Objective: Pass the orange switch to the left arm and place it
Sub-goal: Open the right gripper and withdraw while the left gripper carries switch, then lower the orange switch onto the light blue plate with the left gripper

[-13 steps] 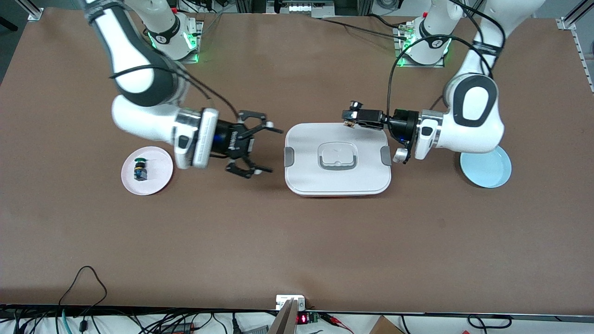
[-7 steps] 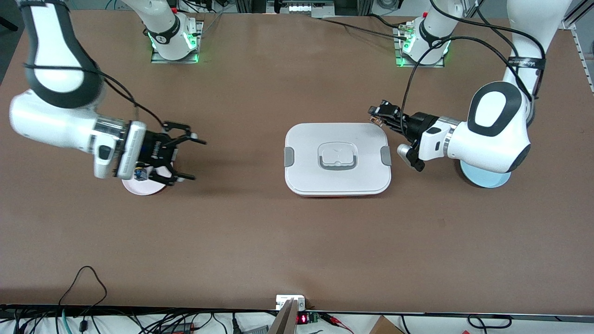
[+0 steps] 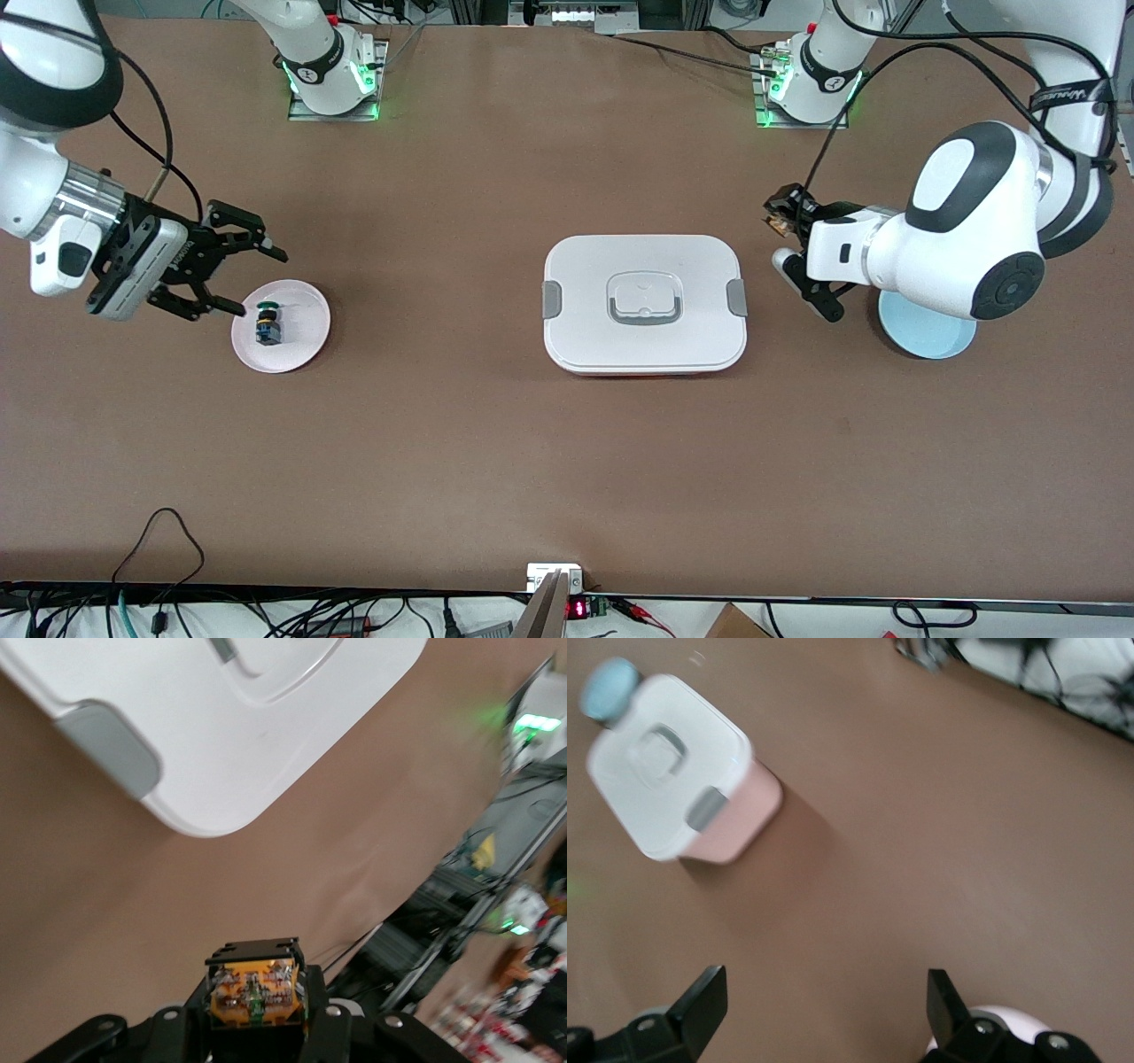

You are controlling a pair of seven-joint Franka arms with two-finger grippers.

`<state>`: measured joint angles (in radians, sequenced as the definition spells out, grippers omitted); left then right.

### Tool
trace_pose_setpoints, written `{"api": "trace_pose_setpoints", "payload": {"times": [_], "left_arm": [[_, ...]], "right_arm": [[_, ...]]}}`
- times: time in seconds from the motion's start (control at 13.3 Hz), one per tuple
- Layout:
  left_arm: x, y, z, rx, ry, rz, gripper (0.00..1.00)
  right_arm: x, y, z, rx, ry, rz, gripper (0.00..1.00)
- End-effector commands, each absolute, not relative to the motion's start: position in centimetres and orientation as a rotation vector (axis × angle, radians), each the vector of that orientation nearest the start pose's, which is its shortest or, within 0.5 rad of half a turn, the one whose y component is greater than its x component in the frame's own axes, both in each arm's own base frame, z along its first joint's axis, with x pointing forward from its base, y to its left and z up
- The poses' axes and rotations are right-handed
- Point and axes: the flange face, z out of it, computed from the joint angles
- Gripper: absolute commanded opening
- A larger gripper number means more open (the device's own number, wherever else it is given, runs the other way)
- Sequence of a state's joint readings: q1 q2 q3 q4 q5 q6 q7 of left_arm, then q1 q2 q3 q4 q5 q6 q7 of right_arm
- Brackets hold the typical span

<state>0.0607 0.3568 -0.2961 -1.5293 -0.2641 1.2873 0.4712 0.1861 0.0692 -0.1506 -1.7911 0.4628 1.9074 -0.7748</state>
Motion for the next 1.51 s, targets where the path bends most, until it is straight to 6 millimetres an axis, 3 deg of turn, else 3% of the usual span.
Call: {"api": "trace_pose_setpoints", "payload": {"times": [0.0,0.15,0.38,0.53,0.68,0.83,0.98,1.21,1.43], "left_arm": [[58.0,-11.1,44.9,-3.02,1.463,0.9,0.25],[58.7,-7.6,44.7,-2.863,1.569,0.886,0.25],[60.0,-2.7,44.0,-2.687,1.756,0.813,0.25],[60.8,-0.6,42.7,-2.56,1.866,0.775,0.25],[61.0,2.5,40.9,-2.538,1.93,0.719,0.25],[60.8,4.7,38.2,-2.497,2.015,0.651,0.25],[60.5,6.0,35.8,-2.501,2.032,0.637,0.25],[59.5,10.9,28.6,-2.5,2.105,0.515,0.25],[59.2,14.2,23.2,-2.481,2.173,0.394,0.25]], "right_arm": [[58.2,6.7,54.6,-2.801,-0.803,-0.151,1.0],[57.7,6.9,55.6,-2.913,-0.668,-0.059,1.0],[57.0,7.7,55.3,-3.044,-0.559,0.034,1.0],[56.7,8.0,55.5,-3.083,-0.493,0.053,1.0],[56.8,7.7,56.2,-3.085,-0.481,0.029,1.0],[57.2,7.7,57.7,-3.091,-0.484,-0.021,1.0],[57.8,7.6,57.8,-3.137,-0.505,-0.029,1.0],[58.1,7.3,57.5,-3.144,-0.5,-0.022,1.0],[58.1,7.7,57.4,-3.139,-0.496,-0.02,1.0]]}}
